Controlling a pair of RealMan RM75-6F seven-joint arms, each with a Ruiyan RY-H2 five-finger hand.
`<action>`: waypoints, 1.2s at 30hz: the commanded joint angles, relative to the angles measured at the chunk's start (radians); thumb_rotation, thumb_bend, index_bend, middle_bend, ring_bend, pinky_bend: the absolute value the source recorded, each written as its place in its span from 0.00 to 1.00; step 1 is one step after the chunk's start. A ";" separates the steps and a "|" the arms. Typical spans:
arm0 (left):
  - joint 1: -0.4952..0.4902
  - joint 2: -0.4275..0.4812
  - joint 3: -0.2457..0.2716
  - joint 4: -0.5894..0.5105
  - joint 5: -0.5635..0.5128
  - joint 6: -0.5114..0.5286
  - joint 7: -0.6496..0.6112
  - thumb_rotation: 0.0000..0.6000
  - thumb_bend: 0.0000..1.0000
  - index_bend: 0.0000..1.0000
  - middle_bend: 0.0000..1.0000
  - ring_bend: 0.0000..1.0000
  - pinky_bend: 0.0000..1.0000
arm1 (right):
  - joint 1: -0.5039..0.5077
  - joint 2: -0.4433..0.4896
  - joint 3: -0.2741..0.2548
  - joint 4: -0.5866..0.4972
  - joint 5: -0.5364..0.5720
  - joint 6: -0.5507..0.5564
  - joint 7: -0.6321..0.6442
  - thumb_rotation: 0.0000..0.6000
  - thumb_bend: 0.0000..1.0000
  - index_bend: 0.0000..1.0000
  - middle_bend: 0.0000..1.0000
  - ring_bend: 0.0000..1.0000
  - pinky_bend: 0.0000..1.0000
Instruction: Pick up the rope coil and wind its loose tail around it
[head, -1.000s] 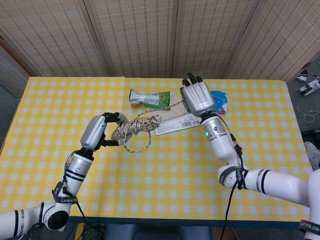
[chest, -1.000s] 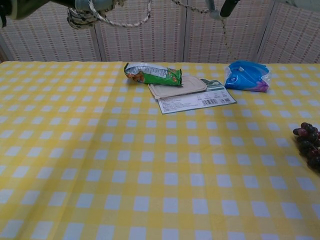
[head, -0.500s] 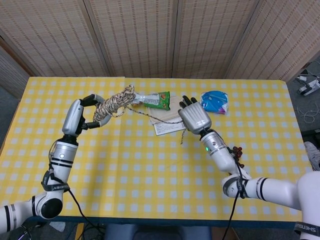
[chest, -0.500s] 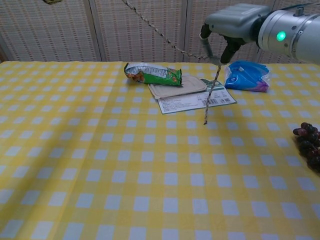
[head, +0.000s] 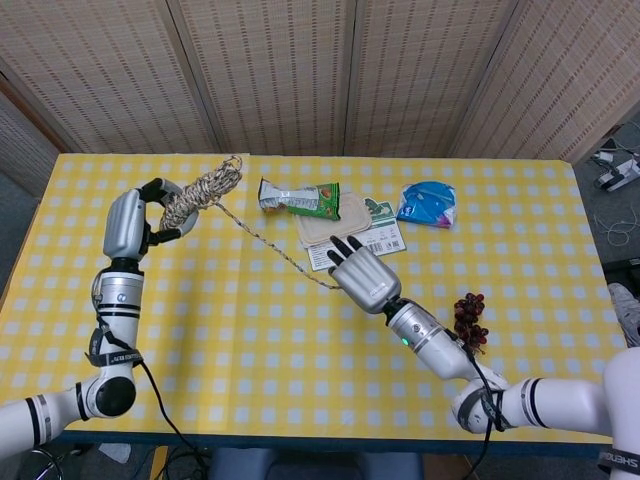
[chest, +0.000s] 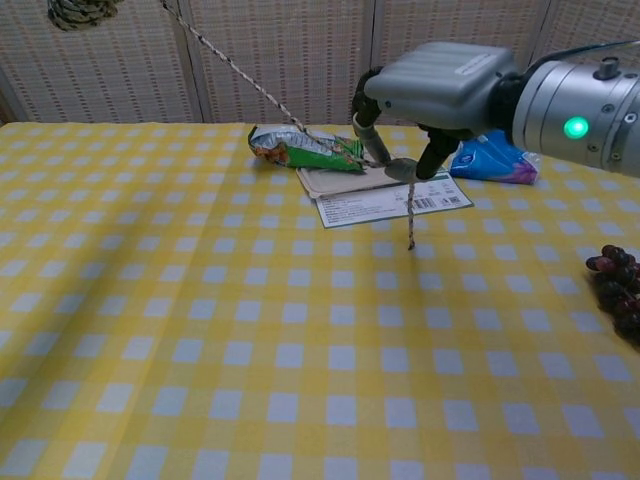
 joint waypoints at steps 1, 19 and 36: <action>-0.020 -0.030 0.031 0.034 0.003 0.044 0.100 0.98 0.27 0.71 0.70 0.49 0.35 | 0.000 0.017 0.007 -0.064 -0.049 0.025 -0.032 1.00 0.50 0.60 0.27 0.10 0.21; -0.042 -0.143 0.156 0.069 0.107 0.052 0.300 0.95 0.27 0.71 0.71 0.50 0.35 | 0.094 -0.005 0.191 -0.193 -0.027 0.048 -0.127 1.00 0.50 0.60 0.25 0.08 0.21; -0.018 -0.174 0.211 -0.006 0.230 0.028 0.283 0.95 0.27 0.71 0.71 0.49 0.35 | 0.173 -0.053 0.318 -0.071 0.097 0.055 -0.068 1.00 0.51 0.60 0.25 0.08 0.21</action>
